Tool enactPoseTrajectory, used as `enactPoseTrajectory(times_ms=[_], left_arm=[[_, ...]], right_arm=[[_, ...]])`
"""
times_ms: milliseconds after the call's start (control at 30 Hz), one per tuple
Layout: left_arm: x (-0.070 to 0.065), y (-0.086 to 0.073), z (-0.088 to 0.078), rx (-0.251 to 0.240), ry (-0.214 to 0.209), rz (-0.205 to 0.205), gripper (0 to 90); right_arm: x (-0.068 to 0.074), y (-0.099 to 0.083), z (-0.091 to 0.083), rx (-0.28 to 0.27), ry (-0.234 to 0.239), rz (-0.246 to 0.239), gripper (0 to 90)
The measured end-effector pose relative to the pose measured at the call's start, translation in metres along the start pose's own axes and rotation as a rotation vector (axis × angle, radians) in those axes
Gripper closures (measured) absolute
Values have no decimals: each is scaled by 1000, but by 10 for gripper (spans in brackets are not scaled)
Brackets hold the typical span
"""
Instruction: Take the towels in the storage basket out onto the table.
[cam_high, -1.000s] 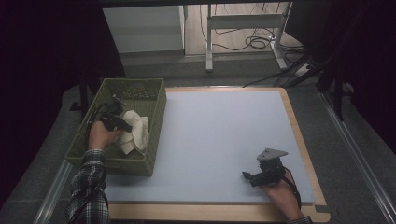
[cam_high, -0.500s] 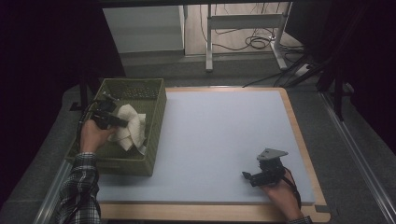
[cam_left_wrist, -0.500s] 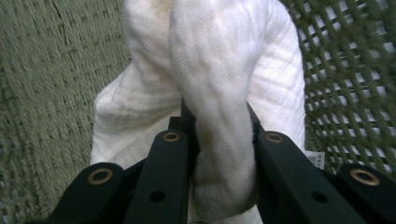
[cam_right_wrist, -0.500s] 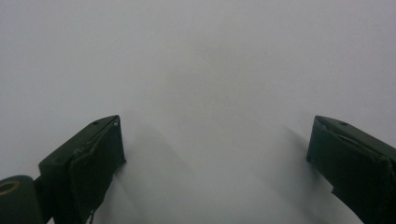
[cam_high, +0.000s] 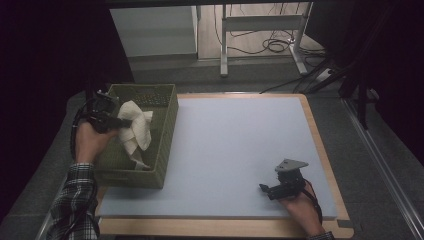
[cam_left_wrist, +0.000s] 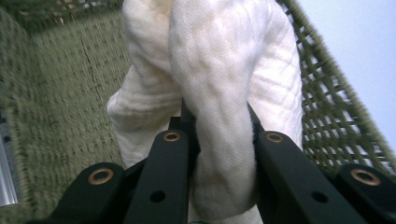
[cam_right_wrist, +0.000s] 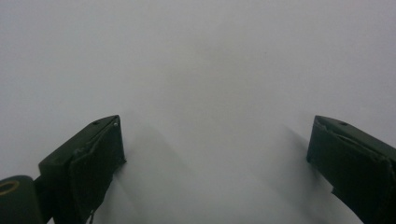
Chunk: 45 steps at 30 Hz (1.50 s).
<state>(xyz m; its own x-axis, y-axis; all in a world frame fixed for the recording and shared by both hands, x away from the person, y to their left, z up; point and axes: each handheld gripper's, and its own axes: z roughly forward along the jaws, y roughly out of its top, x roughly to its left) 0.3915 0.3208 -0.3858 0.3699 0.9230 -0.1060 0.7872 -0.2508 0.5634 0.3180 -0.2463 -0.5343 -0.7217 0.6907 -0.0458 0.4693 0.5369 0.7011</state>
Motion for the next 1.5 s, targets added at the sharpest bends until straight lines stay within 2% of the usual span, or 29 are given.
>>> enactPoseTrajectory(times_ms=[200,467,967,1233,1500], left_arm=[[-4,7,-22,-33,9,13,800],[-13,18,-43,-40,19,41,800],[-52,53,-74,-28,42,137,798],[-75,70,-79,-16,39,187,797],[-102,88,-78,-9,28,236,797]], right_arm=[[0,0,0,0,0,0,40],[0,0,0,0,0,1,40],[0,0,0,1,1,2,40],[0,0,0,1,1,2,40],[0,0,0,1,2,4,40]])
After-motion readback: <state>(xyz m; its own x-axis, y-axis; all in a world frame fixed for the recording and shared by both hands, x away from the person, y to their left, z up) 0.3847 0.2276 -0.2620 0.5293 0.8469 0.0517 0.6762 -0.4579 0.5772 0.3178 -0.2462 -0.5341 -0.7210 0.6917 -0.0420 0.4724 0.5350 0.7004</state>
